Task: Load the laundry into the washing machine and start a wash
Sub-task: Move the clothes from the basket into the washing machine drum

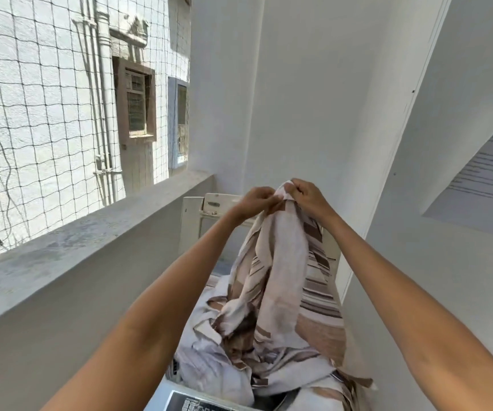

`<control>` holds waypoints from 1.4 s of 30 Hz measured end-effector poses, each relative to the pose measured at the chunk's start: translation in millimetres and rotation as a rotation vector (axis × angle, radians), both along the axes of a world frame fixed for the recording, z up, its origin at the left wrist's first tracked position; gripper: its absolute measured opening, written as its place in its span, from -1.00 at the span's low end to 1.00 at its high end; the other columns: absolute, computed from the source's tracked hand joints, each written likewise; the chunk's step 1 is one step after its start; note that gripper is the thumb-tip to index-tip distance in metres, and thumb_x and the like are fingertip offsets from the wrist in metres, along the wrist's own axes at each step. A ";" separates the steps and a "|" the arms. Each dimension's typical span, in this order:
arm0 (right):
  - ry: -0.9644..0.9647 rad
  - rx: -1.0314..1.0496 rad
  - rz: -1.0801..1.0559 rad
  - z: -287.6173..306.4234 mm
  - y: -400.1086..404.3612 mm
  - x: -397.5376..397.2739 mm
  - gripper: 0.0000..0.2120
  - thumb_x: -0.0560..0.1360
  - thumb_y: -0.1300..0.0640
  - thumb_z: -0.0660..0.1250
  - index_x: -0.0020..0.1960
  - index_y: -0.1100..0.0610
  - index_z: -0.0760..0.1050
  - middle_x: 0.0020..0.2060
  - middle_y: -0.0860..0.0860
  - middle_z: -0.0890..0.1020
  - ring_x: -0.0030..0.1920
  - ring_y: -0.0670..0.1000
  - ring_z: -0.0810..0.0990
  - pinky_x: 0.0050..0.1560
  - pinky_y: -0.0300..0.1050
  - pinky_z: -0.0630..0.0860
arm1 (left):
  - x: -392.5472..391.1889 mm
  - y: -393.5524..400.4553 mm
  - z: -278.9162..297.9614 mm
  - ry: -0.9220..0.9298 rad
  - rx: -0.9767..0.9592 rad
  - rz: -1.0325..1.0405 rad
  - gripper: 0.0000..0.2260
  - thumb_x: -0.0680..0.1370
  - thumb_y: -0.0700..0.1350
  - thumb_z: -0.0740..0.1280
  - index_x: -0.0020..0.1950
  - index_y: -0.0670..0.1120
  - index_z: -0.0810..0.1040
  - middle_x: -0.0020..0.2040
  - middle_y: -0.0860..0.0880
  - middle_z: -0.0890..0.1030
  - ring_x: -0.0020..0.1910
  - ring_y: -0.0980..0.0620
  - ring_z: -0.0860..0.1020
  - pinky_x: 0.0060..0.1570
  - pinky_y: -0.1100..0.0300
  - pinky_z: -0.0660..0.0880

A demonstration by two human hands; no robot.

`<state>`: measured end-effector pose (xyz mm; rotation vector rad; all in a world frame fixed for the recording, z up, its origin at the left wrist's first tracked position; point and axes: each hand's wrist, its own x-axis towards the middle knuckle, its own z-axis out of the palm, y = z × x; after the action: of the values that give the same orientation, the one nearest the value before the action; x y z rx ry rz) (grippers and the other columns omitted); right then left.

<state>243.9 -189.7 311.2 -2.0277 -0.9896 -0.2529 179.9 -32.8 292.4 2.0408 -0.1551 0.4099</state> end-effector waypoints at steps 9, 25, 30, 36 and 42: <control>0.143 -0.278 -0.056 -59.6 -38.0 14.5 -0.77 0.52 0.00 0.33 -0.19 0.14 0.57 -0.24 0.07 0.58 -0.24 -0.08 0.50 -0.21 -0.13 0.37 | 19.0 1.0 -5.3 -0.263 -0.210 0.275 -0.80 0.56 -0.13 0.33 -0.25 -0.17 0.50 -0.35 -0.05 0.43 -0.27 0.02 0.39 -0.22 0.14 0.31; -0.191 0.169 -0.277 65.9 3.4 2.9 -0.82 0.52 0.06 0.29 -0.17 0.10 0.60 -0.29 0.07 0.59 -0.17 0.00 0.53 -0.20 -0.09 0.36 | 5.5 29.6 1.5 -0.171 -0.203 0.242 -0.71 0.64 -0.01 0.18 0.24 -0.14 0.48 0.12 -0.04 0.53 0.15 0.01 0.49 0.18 0.13 0.42; -0.220 0.118 -0.233 91.3 50.1 -12.2 -0.75 0.50 0.00 0.30 -0.25 0.15 0.52 -0.36 0.03 0.53 -0.25 0.01 0.51 -0.25 -0.09 0.33 | 2.7 8.6 11.4 -0.237 -0.387 0.183 -0.82 0.60 -0.03 0.26 -0.09 -0.09 0.57 -0.23 0.01 0.59 -0.29 0.23 0.56 -0.20 0.31 0.50; 0.030 -0.393 0.035 4.1 15.2 1.6 -0.63 0.48 0.00 0.41 -0.34 0.19 0.36 -0.41 0.05 0.34 -0.36 -0.06 0.27 -0.33 -0.12 0.14 | -3.1 45.6 -5.3 -0.279 -0.519 0.417 -0.72 0.60 -0.06 0.26 0.15 -0.24 0.58 0.05 -0.24 0.64 0.08 -0.20 0.60 0.16 -0.11 0.51; 0.167 -0.604 0.011 -68.5 -37.7 21.6 -0.61 0.51 0.03 0.36 -0.37 0.22 0.35 -0.45 0.07 0.29 -0.43 -0.05 0.23 -0.41 -0.21 0.15 | -4.7 58.3 -16.7 -0.236 -0.543 0.353 -0.76 0.60 0.00 0.25 0.02 -0.14 0.60 -0.04 -0.17 0.65 -0.03 -0.11 0.61 0.13 -0.10 0.54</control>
<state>265.5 -227.5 242.7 -2.5293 -1.0543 0.2528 175.2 25.5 275.7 1.4760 0.1641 0.8178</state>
